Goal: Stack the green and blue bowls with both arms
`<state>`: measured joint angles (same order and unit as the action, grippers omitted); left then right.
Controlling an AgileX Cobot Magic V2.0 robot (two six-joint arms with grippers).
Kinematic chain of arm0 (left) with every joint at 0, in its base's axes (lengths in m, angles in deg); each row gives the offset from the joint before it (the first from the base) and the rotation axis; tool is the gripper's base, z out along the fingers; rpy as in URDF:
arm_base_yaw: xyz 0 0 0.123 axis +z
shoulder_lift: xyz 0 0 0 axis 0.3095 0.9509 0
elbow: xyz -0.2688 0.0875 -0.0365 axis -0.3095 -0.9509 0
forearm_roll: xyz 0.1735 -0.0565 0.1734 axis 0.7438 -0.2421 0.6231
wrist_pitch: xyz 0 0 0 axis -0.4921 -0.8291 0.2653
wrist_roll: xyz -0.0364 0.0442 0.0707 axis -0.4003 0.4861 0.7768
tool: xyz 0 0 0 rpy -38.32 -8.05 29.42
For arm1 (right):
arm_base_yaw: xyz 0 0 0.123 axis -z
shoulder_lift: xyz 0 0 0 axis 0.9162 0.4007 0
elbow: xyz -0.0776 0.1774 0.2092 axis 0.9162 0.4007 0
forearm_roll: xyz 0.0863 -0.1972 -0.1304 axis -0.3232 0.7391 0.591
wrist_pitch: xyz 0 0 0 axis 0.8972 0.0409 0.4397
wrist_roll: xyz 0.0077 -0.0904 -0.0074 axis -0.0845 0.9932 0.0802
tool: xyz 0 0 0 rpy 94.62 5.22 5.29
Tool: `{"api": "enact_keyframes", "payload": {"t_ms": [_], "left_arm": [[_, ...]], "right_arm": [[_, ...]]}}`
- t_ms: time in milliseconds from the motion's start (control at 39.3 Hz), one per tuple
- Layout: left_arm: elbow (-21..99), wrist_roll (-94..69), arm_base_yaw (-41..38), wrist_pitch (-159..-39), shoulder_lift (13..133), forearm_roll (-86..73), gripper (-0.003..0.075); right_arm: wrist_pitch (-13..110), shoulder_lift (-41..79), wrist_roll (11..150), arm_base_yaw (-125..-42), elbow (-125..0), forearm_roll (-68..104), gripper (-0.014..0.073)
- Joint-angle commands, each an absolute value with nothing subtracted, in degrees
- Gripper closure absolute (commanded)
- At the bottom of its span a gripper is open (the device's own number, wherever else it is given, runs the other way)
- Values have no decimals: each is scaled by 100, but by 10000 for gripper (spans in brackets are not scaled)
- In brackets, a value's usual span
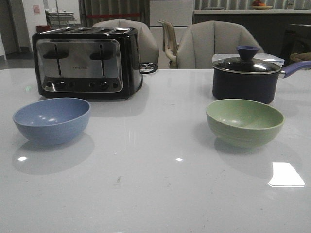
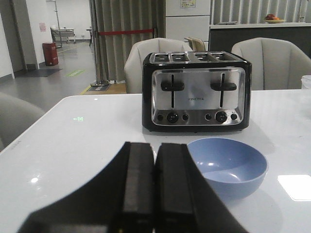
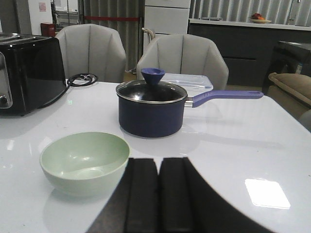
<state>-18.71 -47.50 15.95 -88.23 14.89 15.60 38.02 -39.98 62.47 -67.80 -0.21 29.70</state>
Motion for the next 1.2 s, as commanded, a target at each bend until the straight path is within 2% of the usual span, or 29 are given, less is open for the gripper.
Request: {"api": "enact_keyframes", "payload": {"t_ms": [0, 382, 534, 611, 712, 840, 916, 1170], "left_arm": [[-1982, -4767, 1603, -8331, 1366, 1526, 620], [-1982, -4767, 1603, -8331, 1366, 1526, 620], [-1864, -4772, 1603, -7803, 1366, 1513, 619], [-1262, -4772, 1603, -7977, 1377, 1503, 619], [22, -4772, 1603, -8860, 1602, 1503, 620], [1627, -4772, 1603, -10038, 2409, 1503, 619], [2196, -4772, 1603, -10769, 2882, 1491, 619], [2052, -4772, 1603, -11466, 3777, 1482, 620]], "right_arm": [[3269, -4118, 6284, -6739, -26, 2967, 559], [3269, -4118, 6284, -6739, -26, 2967, 559], [2900, -4118, 6284, -6739, -292, 2987, 559], [3478, -4104, 6284, -6739, -1125, 2993, 559], [4268, -3715, 6290, -6739, -2497, 3013, 559], [5400, -2625, 6290, -6739, -3962, 3013, 559], [6069, -2045, 6290, -6739, -4452, 3013, 559], [7690, -347, 6290, -6739, -4513, 3013, 559]]}}
